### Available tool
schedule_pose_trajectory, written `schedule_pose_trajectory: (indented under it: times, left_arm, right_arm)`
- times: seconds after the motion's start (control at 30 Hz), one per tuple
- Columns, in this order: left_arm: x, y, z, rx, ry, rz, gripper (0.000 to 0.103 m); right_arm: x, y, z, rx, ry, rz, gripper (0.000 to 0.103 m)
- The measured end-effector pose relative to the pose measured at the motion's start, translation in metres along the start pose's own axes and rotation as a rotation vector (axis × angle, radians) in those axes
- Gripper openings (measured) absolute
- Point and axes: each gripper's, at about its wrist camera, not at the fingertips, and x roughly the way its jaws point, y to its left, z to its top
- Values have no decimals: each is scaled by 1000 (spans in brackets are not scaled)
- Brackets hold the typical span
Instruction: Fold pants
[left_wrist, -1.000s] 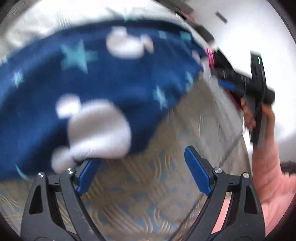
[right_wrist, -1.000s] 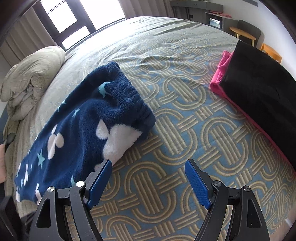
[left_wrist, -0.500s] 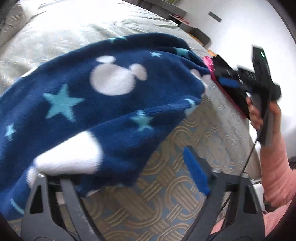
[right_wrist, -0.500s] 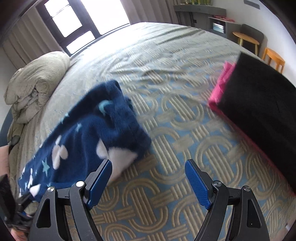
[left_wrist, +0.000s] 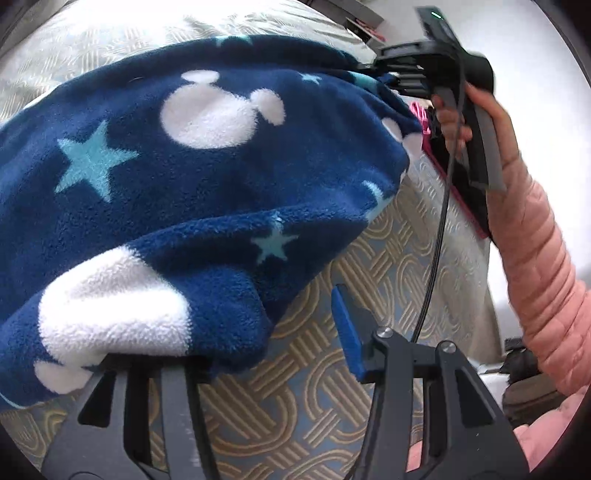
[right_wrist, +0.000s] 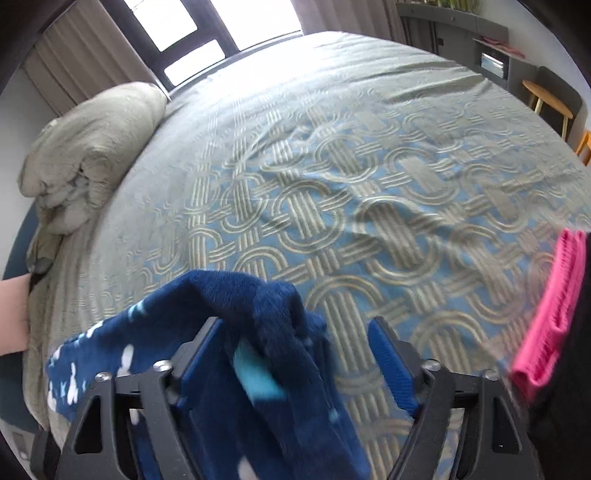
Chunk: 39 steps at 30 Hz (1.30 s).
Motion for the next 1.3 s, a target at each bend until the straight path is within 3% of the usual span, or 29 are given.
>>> schedule_pose_trajectory:
  times: [0.03,0.13,0.23,0.3,0.4,0.43,0.5,0.53,0.6,0.73,0.93,1.13,1.17,1.2,1.3]
  left_arm:
    - [2,0,2,2,3,7,50]
    - [-1,0,5,1,-4,38,27]
    - [-5,0,8,-6,-17,13,26]
    - [-4,-7,8,33,-15,43,26]
    - [3,-13,6,61,4,95,26]
    - [3,-15,5,67,3,102,26]
    - [2,-16,4,72,0,105,27]
    - [2,-17,3,75,0,106,27]
    - [3,-17,4,79,2,111,27]
    - [7,-19,5,71,-3,111,28]
    - [7,-14,6,72,-9,124,29]
    - [6,-20,3,72,-13,143,29]
    - [6,-21,3,73,-12,146,29]
    - [6,-23,3,77,-11,151,29]
    - [6,-30,4,94,-6,157,29]
  right_arm:
    - [5,-2,2,23,22,-19,13]
    - [0,-7,7,66,-31,-22,12]
    - [-14,-16,19,103,-97,12,12]
    - [-16,-20,25,123,-105,27,12]
    - [17,-21,29,62,17,-52,16]
    - [30,-22,23,37,73,-82,21]
    - [23,-26,15,34,35,-66,31]
    - [10,-29,10,38,4,-56,45]
    - [-9,-35,1,48,-23,-56,63]
    - [-44,-47,-28,30,-42,-32,72]
    - [-40,-50,-70,35,31,-11,72]
    - [-26,-51,-74,129,42,52,70]
    - [-26,-49,-74,125,39,54,63]
    - [-26,-47,-73,110,39,61,33]
    - [-35,-42,-74,96,-2,10,27]
